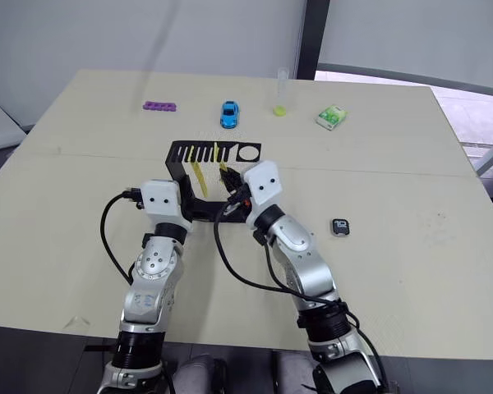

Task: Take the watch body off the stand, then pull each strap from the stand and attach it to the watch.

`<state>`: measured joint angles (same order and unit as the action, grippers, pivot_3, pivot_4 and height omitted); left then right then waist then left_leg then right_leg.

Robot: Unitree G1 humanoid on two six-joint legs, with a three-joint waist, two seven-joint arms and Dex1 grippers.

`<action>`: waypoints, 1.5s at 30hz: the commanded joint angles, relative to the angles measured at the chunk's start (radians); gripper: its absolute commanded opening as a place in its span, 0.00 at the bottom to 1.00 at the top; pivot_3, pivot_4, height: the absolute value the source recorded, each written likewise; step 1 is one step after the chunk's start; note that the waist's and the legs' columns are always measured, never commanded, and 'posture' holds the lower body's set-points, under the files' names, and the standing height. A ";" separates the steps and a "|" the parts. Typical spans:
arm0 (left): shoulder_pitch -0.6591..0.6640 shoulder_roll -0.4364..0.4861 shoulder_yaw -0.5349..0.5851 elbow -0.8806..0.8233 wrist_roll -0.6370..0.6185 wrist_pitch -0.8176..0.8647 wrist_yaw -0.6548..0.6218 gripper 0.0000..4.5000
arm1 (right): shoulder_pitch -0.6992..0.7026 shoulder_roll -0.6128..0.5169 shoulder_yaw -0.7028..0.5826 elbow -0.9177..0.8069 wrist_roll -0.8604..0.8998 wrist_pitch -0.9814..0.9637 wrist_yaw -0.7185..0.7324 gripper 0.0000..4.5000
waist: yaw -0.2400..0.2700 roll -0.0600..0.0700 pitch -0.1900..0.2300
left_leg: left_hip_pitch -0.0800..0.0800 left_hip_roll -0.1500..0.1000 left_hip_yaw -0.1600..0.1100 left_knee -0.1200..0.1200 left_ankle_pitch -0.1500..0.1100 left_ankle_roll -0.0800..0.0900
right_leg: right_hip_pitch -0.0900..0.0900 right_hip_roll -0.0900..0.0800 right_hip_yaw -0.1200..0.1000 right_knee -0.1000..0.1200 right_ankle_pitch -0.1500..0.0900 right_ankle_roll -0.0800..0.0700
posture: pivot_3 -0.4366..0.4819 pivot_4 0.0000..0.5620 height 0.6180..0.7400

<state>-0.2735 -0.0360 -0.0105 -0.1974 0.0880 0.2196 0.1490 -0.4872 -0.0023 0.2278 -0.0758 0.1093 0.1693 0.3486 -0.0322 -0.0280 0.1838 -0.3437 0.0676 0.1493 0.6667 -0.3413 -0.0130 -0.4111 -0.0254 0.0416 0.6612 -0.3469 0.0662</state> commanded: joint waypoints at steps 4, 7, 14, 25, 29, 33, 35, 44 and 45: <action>0.008 -0.015 -0.016 -0.026 -0.001 0.012 -0.004 0.00 | -0.004 -0.022 0.044 -0.056 -0.030 -0.106 0.046 0.00 | -0.001 0.000 0.000 | 0.000 0.000 0.000 0.000 0.000 0.000 | 0.000 0.000 0.000 0.000 0.000 0.000 | 0.48 0.27 1.00; 0.011 -0.014 -0.016 -0.027 -0.002 0.014 -0.005 0.00 | 0.002 -0.036 0.053 -0.057 -0.046 -0.131 0.049 0.00 | -0.001 0.000 0.000 | 0.000 0.000 0.000 0.000 0.000 0.000 | 0.000 0.000 0.000 0.000 0.000 0.000 | 0.48 0.27 1.00; 0.019 -0.014 -0.013 -0.037 0.003 0.022 0.003 0.00 | 0.027 -0.079 0.067 -0.083 -0.071 -0.164 0.072 0.00 | -0.001 0.000 0.000 | 0.000 0.000 0.000 0.000 0.000 0.000 | 0.000 0.000 0.000 0.000 0.000 0.000 | 0.48 0.27 1.00; 0.028 -0.015 -0.015 -0.041 0.000 0.035 0.009 0.00 | 0.106 -0.170 0.049 -0.154 -0.049 -0.211 0.130 0.00 | -0.001 0.000 0.000 | 0.000 0.000 0.000 0.000 0.000 0.000 | 0.000 0.000 0.000 0.000 0.000 0.000 | 0.48 0.27 1.00; 0.029 -0.013 -0.013 -0.041 -0.002 0.039 0.006 0.00 | 0.143 -0.216 0.025 -0.194 -0.003 -0.220 0.178 0.00 | 0.000 0.000 0.000 | 0.000 0.000 0.000 0.000 0.000 0.000 | 0.000 0.000 0.000 0.000 0.000 0.000 | 0.48 0.27 1.00; 0.041 -0.012 -0.007 -0.052 -0.021 0.049 -0.009 0.00 | 0.205 -0.313 -0.035 -0.224 0.104 -0.225 0.292 0.00 | 0.003 0.000 0.000 | 0.001 0.000 0.000 0.000 0.000 0.000 | 0.001 0.000 0.000 -0.001 0.000 0.000 | 0.48 0.27 1.00; 0.044 -0.013 -0.005 -0.056 -0.025 0.056 -0.011 0.14 | 0.207 -0.331 -0.047 -0.217 0.123 -0.227 0.309 0.00 | -0.001 0.000 0.000 | 0.001 0.000 0.000 0.000 0.000 0.000 | 0.002 0.000 0.000 -0.001 0.000 0.000 | 0.48 0.27 1.00; 0.150 0.037 -0.006 -0.195 -0.037 0.108 -0.085 0.99 | 0.202 -0.396 -0.100 -0.177 0.201 -0.220 0.415 0.00 | -0.004 0.000 0.000 | 0.002 0.000 0.001 -0.001 0.000 -0.001 | 0.001 0.001 0.001 -0.001 0.000 0.000 | 0.48 0.27 1.00; 0.166 0.044 0.000 -0.214 -0.041 0.116 -0.094 0.99 | 0.201 -0.402 -0.106 -0.174 0.210 -0.215 0.424 0.00 | -0.003 -0.001 0.000 | 0.002 0.000 0.001 -0.002 0.000 0.000 | 0.001 0.000 0.001 -0.001 0.000 0.000 | 0.48 0.27 1.00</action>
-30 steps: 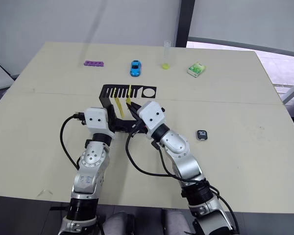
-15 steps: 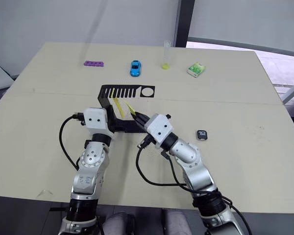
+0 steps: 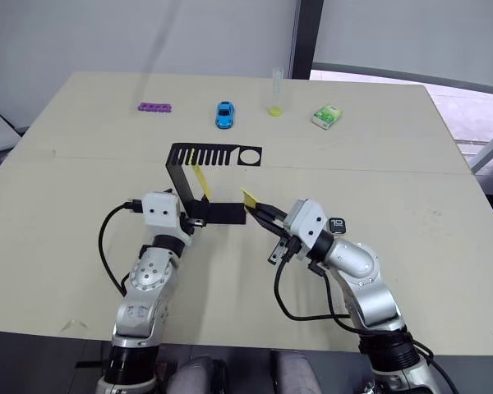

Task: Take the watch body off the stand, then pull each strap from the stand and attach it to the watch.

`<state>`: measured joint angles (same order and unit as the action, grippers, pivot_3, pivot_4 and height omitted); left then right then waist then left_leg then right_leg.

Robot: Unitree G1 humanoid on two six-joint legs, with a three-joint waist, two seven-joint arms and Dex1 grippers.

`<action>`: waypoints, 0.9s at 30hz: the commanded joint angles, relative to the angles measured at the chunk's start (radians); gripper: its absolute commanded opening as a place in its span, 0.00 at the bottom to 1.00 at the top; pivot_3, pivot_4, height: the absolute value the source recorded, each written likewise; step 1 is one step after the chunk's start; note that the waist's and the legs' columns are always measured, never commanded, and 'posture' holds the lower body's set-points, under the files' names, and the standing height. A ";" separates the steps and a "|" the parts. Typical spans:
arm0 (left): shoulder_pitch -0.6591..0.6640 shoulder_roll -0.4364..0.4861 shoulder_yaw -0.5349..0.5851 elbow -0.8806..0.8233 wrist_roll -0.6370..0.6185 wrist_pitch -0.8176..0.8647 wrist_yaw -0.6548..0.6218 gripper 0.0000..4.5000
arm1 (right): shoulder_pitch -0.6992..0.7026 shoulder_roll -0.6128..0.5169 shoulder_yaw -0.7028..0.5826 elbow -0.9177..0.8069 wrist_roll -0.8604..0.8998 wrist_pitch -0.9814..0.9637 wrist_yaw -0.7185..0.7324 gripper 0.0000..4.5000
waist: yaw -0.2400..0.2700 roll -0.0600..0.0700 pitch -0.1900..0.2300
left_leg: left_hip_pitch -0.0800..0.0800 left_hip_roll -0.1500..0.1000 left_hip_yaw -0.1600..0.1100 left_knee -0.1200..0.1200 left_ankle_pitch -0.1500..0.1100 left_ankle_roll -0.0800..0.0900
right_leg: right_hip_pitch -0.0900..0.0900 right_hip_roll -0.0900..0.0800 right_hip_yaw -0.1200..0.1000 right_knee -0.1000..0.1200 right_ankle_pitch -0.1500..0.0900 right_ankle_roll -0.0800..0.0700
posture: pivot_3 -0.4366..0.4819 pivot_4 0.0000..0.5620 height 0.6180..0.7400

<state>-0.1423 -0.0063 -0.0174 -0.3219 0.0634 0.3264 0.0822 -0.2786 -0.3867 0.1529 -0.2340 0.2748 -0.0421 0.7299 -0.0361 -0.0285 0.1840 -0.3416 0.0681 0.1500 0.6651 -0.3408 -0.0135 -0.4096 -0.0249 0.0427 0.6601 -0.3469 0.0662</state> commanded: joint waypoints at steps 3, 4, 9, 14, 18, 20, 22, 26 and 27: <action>0.090 0.054 0.038 -0.150 -0.046 0.024 -0.073 0.99 | -0.015 -0.043 -0.051 0.000 0.083 0.015 0.084 0.00 | 0.002 0.000 0.000 | 0.000 0.000 0.000 0.000 0.000 0.000 | 0.000 0.000 0.000 0.000 0.000 0.000 | 0.48 0.27 1.00; 0.113 0.074 0.053 -0.172 -0.062 0.024 -0.096 0.99 | -0.016 -0.053 -0.059 0.004 0.105 0.027 0.102 0.00 | 0.001 0.000 0.000 | 0.000 0.000 0.000 0.000 0.000 0.000 | 0.000 0.000 0.000 0.001 0.000 0.000 | 0.48 0.27 1.00; 0.217 0.192 0.157 -0.230 -0.215 -0.031 -0.280 0.99 | -0.019 -0.093 -0.109 0.012 0.221 0.118 0.174 0.00 | 0.001 0.000 0.000 | 0.000 0.000 0.000 0.000 0.000 0.000 | 0.000 0.000 0.000 0.000 0.000 0.000 | 0.48 0.27 1.00; 0.269 0.317 0.350 -0.216 -0.511 -0.034 -0.507 0.99 | -0.018 -0.132 -0.145 -0.007 0.317 0.223 0.227 0.00 | 0.001 0.000 0.000 | 0.000 0.000 -0.001 0.000 0.000 0.000 | 0.000 0.000 0.000 0.000 0.000 0.000 | 0.48 0.27 1.00; 0.308 0.575 0.508 -0.244 -0.958 0.188 -0.827 0.99 | -0.011 -0.169 -0.162 -0.054 0.474 0.322 0.349 0.00 | -0.003 -0.001 0.001 | 0.000 0.001 -0.002 -0.001 0.000 0.000 | 0.000 0.000 -0.002 0.000 -0.001 -0.002 | 0.48 0.27 1.00; 0.304 0.665 0.542 -0.228 -1.061 0.257 -0.876 0.99 | -0.023 -0.182 -0.150 -0.077 0.523 0.400 0.352 0.00 | -0.009 -0.001 0.001 | 0.000 0.001 -0.003 -0.001 0.000 0.000 | 0.000 -0.001 -0.004 0.000 -0.001 -0.002 | 0.48 0.27 1.00; 0.228 0.730 0.550 -0.210 -1.157 0.319 -0.841 0.99 | -0.044 -0.173 -0.117 -0.105 0.556 0.453 0.358 0.00 | -0.011 -0.001 0.001 | 0.000 0.000 -0.003 -0.001 0.000 0.000 | 0.001 -0.003 -0.004 0.000 -0.001 -0.002 | 0.48 0.27 1.00; 0.106 0.741 0.483 -0.235 -1.295 0.390 -0.764 0.99 | -0.086 -0.155 -0.078 -0.139 0.600 0.565 0.323 0.00 | -0.015 -0.001 0.001 | -0.001 0.000 -0.006 -0.001 0.000 0.000 | 0.002 -0.003 -0.006 0.000 -0.001 -0.002 | 0.48 0.27 1.00; 0.086 0.737 0.464 -0.241 -1.319 0.404 -0.742 0.99 | -0.096 -0.148 -0.072 -0.147 0.606 0.587 0.311 0.00 | -0.016 -0.001 0.001 | -0.001 0.000 -0.006 -0.001 0.000 0.000 | 0.002 -0.003 -0.006 0.000 -0.001 -0.002 | 0.48 0.27 1.00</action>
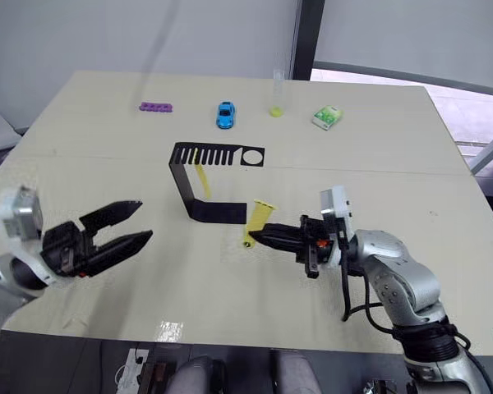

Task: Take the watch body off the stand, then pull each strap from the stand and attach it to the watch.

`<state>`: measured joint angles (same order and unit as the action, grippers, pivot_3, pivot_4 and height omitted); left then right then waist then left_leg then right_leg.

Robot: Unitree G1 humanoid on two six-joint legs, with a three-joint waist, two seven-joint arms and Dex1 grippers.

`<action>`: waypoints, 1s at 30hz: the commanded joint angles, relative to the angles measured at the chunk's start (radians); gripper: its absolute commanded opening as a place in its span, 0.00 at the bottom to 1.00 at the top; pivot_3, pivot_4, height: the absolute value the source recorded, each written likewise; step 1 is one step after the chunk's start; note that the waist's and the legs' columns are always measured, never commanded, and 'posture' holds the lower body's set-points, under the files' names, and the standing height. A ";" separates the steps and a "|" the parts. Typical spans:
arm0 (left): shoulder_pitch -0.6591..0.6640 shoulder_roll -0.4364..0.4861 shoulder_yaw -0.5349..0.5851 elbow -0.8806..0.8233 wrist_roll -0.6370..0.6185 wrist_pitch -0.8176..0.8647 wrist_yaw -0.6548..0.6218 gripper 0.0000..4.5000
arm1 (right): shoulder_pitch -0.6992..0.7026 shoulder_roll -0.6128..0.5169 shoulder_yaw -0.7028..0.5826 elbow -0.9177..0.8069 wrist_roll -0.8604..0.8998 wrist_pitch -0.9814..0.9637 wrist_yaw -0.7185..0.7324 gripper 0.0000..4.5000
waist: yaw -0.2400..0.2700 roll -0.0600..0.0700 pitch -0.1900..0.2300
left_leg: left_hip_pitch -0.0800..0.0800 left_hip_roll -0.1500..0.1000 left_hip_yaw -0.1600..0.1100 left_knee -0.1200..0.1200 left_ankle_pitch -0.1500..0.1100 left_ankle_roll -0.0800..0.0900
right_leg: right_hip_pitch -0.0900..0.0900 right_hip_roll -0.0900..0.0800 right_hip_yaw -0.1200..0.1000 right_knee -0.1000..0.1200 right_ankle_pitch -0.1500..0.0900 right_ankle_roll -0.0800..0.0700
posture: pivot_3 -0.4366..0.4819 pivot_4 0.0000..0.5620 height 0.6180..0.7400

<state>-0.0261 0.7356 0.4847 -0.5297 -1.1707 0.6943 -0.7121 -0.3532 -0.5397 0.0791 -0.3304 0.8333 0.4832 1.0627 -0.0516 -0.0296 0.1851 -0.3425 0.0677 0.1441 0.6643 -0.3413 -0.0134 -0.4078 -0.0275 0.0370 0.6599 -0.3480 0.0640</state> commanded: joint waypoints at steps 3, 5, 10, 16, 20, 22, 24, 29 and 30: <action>-0.084 -0.015 -0.112 -0.042 -0.135 0.081 0.108 0.99 | -0.049 0.035 0.017 -0.061 0.055 0.107 -0.056 0.00 | -0.008 0.000 0.000 | -0.002 0.000 0.000 0.000 0.000 0.000 | -0.002 0.000 0.000 -0.001 0.000 0.000 | 0.48 0.27 1.00; -0.111 -0.023 -0.151 -0.040 -0.132 0.090 0.125 0.99 | -0.061 0.043 0.032 -0.064 0.042 0.122 -0.053 0.00 | -0.009 0.000 0.000 | -0.003 0.001 0.000 0.000 0.000 0.000 | -0.004 0.001 0.000 -0.001 0.000 0.000 | 0.48 0.27 1.00; -0.197 -0.070 -0.240 -0.033 -0.104 0.087 0.141 0.87 | -0.084 0.050 0.056 -0.053 0.021 0.142 -0.042 0.00 | -0.005 0.000 0.000 | -0.005 0.000 0.000 0.003 0.000 0.000 | -0.004 0.001 0.000 0.000 0.000 0.000 | 0.48 0.27 1.00; -0.236 -0.074 -0.296 -0.022 -0.084 0.092 0.096 0.60 | -0.103 0.065 0.065 -0.044 0.016 0.153 -0.039 0.00 | -0.007 0.000 0.000 | -0.005 0.000 0.000 0.003 0.001 0.000 | -0.005 0.002 0.000 0.000 0.001 0.001 | 0.48 0.27 1.00; -0.254 -0.082 -0.311 -0.011 -0.112 0.108 0.083 0.60 | -0.114 0.075 0.068 -0.043 0.019 0.168 -0.047 0.00 | -0.006 0.000 0.000 | -0.007 0.000 -0.001 0.004 0.001 -0.001 | -0.006 0.001 0.000 0.000 0.001 0.001 | 0.48 0.27 1.00; -0.257 -0.088 -0.317 -0.008 -0.104 0.107 0.081 0.60 | -0.117 0.078 0.069 -0.044 0.018 0.177 -0.048 0.00 | -0.006 0.000 0.000 | -0.007 0.000 -0.001 0.004 0.001 0.000 | -0.006 0.001 0.000 0.000 0.001 0.001 | 0.48 0.27 1.00; -0.261 -0.095 -0.324 -0.004 -0.092 0.105 0.078 0.60 | -0.122 0.083 0.069 -0.045 0.017 0.185 -0.049 0.00 | -0.005 0.000 0.000 | -0.008 0.000 -0.001 0.004 0.001 0.000 | -0.006 0.001 0.000 0.000 0.001 0.001 | 0.48 0.27 1.00; -0.271 -0.122 -0.344 0.004 -0.074 0.097 0.073 0.60 | -0.134 0.097 0.067 -0.048 0.023 0.205 -0.057 0.00 | -0.005 0.000 0.000 | -0.008 0.000 -0.002 0.005 0.001 0.000 | -0.006 0.001 -0.001 0.001 0.001 0.001 | 0.48 0.27 1.00; -0.272 -0.126 -0.344 0.006 -0.074 0.096 0.073 0.60 | -0.135 0.100 0.067 -0.048 0.023 0.207 -0.058 0.00 | -0.005 0.000 0.000 | -0.008 0.000 -0.002 0.005 0.001 0.000 | -0.006 0.001 -0.001 0.001 0.001 0.001 | 0.48 0.27 1.00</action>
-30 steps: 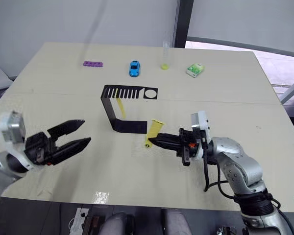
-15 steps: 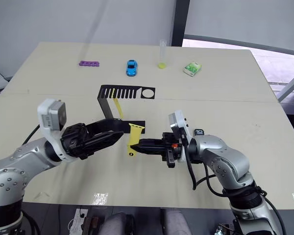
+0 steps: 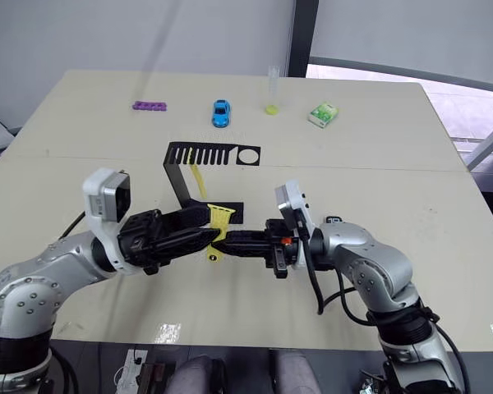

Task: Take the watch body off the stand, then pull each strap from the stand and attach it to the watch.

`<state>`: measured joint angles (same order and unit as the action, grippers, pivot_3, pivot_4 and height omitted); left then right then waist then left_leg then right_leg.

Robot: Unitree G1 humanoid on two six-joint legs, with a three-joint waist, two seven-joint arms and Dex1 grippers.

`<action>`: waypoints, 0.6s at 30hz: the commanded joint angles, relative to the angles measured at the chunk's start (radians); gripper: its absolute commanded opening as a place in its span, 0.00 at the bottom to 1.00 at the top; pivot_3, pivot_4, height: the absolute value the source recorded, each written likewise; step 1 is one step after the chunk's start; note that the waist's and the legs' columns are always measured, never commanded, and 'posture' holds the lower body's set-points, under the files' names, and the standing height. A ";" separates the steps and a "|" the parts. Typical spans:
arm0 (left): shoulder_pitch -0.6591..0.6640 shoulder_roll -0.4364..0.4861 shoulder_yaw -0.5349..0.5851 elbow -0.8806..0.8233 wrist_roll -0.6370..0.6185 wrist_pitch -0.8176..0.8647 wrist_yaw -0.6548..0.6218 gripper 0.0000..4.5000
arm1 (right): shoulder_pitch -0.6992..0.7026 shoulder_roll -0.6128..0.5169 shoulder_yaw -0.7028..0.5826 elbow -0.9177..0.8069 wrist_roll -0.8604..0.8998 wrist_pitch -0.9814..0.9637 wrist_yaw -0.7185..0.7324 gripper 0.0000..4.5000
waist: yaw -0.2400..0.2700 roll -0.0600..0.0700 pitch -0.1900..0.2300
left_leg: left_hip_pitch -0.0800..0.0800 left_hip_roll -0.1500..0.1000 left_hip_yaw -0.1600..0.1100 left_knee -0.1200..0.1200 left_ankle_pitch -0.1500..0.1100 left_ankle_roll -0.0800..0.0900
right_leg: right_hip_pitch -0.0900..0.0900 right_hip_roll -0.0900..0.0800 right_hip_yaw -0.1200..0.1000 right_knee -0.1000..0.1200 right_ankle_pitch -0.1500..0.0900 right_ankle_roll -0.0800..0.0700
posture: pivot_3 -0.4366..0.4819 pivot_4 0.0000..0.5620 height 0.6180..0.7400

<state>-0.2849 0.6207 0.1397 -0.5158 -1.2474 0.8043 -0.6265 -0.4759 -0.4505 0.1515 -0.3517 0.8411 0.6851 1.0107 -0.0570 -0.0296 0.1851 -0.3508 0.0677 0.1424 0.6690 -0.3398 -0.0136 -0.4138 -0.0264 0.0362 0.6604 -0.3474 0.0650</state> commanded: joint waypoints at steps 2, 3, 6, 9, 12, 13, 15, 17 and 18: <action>-0.017 -0.022 0.005 -0.003 -0.002 -0.017 -0.009 0.60 | -0.014 0.016 -0.006 -0.026 0.014 0.009 -0.008 0.00 | 0.000 0.000 0.000 | 0.000 0.000 0.000 0.000 0.000 0.000 | 0.000 0.000 0.000 0.000 0.000 0.000 | 0.48 0.27 1.00; -0.018 -0.027 0.007 -0.001 -0.004 -0.018 -0.007 0.60 | -0.014 0.019 -0.006 -0.026 0.012 0.011 -0.008 0.00 | 0.000 0.000 0.000 | 0.000 0.000 0.000 0.000 0.000 0.000 | 0.000 0.000 0.000 0.000 0.000 0.000 | 0.48 0.27 1.00; -0.019 -0.035 0.015 0.004 -0.013 -0.020 -0.002 0.60 | -0.011 0.024 -0.009 -0.027 0.010 0.013 -0.009 0.00 | 0.000 0.000 0.000 | 0.000 0.000 0.000 0.000 0.000 0.000 | 0.000 0.000 0.000 0.000 0.000 0.000 | 0.48 0.27 1.00; -0.018 -0.042 0.025 0.011 -0.027 -0.018 0.006 0.60 | -0.005 0.024 -0.011 -0.029 0.009 0.012 -0.009 0.00 | 0.000 0.000 0.000 | 0.000 0.000 -0.001 0.000 0.000 0.000 | 0.000 0.000 0.000 0.000 0.000 0.000 | 0.48 0.27 1.00; -0.017 -0.041 0.023 0.013 -0.028 -0.013 -0.001 0.60 | 0.002 0.023 -0.011 -0.031 0.008 0.010 -0.006 0.00 | 0.000 0.000 0.000 | 0.000 0.000 -0.001 0.000 0.000 0.000 | 0.000 0.000 0.000 0.000 0.000 0.000 | 0.48 0.27 1.00; -0.018 -0.042 0.022 0.013 -0.028 -0.012 -0.001 0.60 | 0.004 0.023 -0.011 -0.032 0.008 0.010 -0.005 0.00 | 0.000 0.000 0.000 | 0.000 0.000 -0.001 0.000 0.000 0.000 | 0.000 0.000 -0.001 0.000 0.000 0.000 | 0.48 0.27 1.00; -0.019 -0.049 0.023 0.014 -0.035 -0.014 0.004 0.60 | 0.008 0.021 -0.012 -0.034 0.007 0.008 -0.004 0.00 | 0.000 0.000 0.000 | 0.000 0.000 -0.001 0.000 0.000 0.000 | 0.000 0.000 0.000 0.000 0.000 0.000 | 0.48 0.27 1.00; -0.021 -0.055 0.024 0.016 -0.038 -0.016 0.006 0.48 | 0.016 0.020 -0.013 -0.036 0.007 0.006 -0.002 0.00 | 0.000 0.000 0.000 | -0.001 0.000 -0.001 0.000 0.000 0.000 | 0.000 0.000 0.000 0.000 0.000 0.000 | 0.48 0.27 1.00; -0.021 -0.059 0.025 0.016 -0.039 -0.017 0.006 0.43 | 0.019 0.019 -0.013 -0.037 0.006 0.005 -0.001 0.00 | 0.000 0.000 0.000 | -0.001 0.000 -0.001 0.000 0.000 0.000 | 0.000 0.000 0.000 0.000 0.000 0.000 | 0.48 0.27 1.00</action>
<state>-0.2968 0.5653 0.1465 -0.4923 -1.2624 0.7973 -0.6203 -0.4579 -0.4290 0.1514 -0.3518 0.8398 0.7002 1.0073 -0.0570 -0.0296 0.1851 -0.3514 0.0677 0.1416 0.6694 -0.3398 -0.0136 -0.4139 -0.0266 0.0358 0.6605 -0.3474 0.0651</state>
